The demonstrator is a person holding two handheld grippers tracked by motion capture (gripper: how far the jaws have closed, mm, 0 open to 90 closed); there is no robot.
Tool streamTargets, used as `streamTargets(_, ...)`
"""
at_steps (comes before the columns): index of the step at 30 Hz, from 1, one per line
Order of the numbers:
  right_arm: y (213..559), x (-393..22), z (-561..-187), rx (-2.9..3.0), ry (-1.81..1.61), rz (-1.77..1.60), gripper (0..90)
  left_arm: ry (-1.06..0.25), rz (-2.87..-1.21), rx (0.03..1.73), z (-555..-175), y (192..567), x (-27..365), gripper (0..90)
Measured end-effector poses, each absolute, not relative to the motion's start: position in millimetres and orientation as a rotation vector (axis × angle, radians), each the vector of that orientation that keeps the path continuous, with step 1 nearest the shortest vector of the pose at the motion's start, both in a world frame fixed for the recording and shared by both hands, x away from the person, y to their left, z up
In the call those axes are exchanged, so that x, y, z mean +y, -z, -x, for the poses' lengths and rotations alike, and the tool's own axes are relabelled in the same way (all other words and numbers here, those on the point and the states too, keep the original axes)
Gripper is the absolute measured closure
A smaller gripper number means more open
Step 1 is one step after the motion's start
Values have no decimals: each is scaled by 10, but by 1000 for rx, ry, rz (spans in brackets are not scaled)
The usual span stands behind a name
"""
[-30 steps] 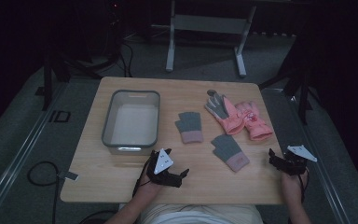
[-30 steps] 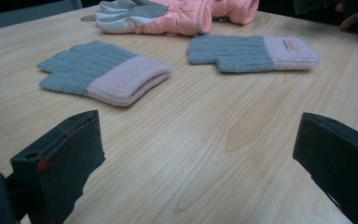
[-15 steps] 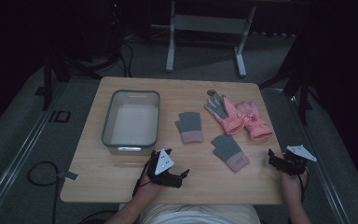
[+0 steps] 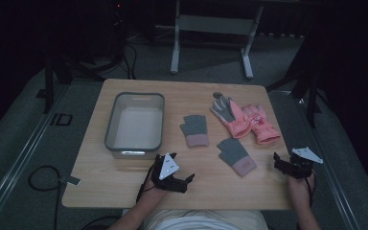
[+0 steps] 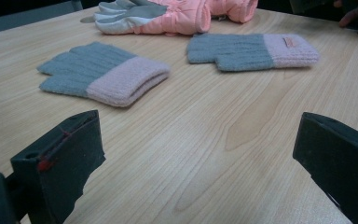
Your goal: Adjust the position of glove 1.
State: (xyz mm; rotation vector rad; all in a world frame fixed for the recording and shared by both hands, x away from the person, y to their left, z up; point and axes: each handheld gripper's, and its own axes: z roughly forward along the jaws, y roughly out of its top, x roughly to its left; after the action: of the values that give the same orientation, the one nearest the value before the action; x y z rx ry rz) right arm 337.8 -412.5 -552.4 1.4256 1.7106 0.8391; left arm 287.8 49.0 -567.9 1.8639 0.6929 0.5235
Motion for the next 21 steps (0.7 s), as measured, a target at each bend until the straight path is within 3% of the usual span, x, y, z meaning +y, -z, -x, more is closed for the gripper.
streamTargets(21, 4969, -4069, -3461, 1659, -932, -1427, 134, -508, -1865, 696, -2890, 5678, 497, 11)
